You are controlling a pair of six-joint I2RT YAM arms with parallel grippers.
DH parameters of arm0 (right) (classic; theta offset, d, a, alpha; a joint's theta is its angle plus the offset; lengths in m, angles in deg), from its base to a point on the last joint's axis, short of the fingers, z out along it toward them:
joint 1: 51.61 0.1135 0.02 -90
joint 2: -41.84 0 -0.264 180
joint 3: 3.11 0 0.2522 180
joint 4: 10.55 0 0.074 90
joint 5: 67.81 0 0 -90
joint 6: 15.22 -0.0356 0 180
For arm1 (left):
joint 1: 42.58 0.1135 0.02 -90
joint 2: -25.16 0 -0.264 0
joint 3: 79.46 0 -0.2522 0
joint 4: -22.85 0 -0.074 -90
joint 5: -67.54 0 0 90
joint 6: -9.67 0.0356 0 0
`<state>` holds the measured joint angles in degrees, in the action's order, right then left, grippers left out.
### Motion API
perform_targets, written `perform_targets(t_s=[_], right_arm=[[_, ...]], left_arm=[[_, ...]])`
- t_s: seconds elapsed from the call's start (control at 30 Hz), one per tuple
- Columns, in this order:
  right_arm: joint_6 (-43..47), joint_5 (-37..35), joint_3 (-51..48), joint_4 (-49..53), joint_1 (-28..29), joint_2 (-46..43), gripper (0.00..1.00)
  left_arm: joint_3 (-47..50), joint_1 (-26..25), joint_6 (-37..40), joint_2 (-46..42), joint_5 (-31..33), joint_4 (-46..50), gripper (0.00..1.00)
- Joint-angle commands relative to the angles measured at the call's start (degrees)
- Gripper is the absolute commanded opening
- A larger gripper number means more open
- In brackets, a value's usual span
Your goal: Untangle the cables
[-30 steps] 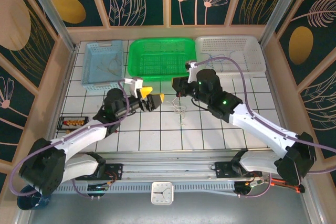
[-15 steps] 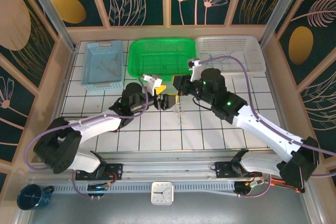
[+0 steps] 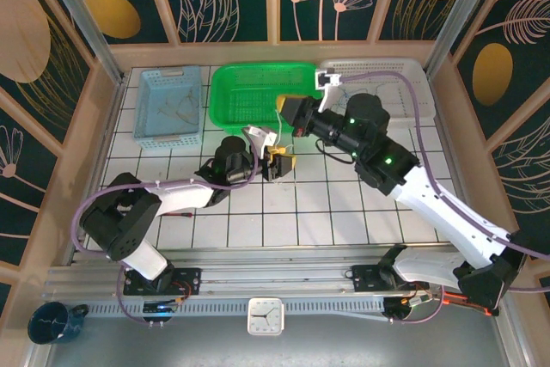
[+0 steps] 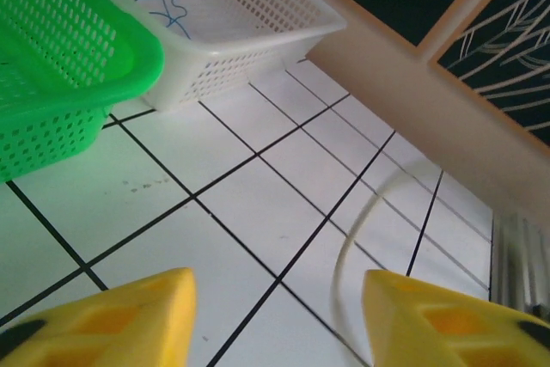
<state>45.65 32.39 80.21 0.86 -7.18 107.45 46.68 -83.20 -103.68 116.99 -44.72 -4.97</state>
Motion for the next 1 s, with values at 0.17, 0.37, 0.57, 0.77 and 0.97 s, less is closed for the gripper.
perform_targets(t_s=[0.17, 0.37, 0.57, 0.77, 0.97], right_arm=[[-1.16, 0.49, 6.80, -4.63, -3.44, -1.24, 0.00], [-1.55, -0.24, 7.56, -5.48, -5.60, -2.12, 0.00], [-2.16, 0.39, 7.49, -4.99, -7.65, -2.74, 0.00], [-2.60, 0.88, 5.45, -5.03, -7.99, -2.86, 0.00], [-3.14, 0.23, 1.63, -5.94, -8.19, -3.17, 0.00]], left_arm=[[4.88, -0.24, -0.54, 0.98, -1.08, -5.50, 0.26], [6.95, -0.22, -1.22, 1.08, -0.16, -6.32, 0.00], [8.17, -0.24, -1.78, 0.82, 0.12, -6.86, 0.01], [8.28, -0.24, -1.88, -1.57, 0.20, -6.08, 0.40], [8.24, -0.19, -2.61, -6.11, 0.46, -4.30, 0.65]])
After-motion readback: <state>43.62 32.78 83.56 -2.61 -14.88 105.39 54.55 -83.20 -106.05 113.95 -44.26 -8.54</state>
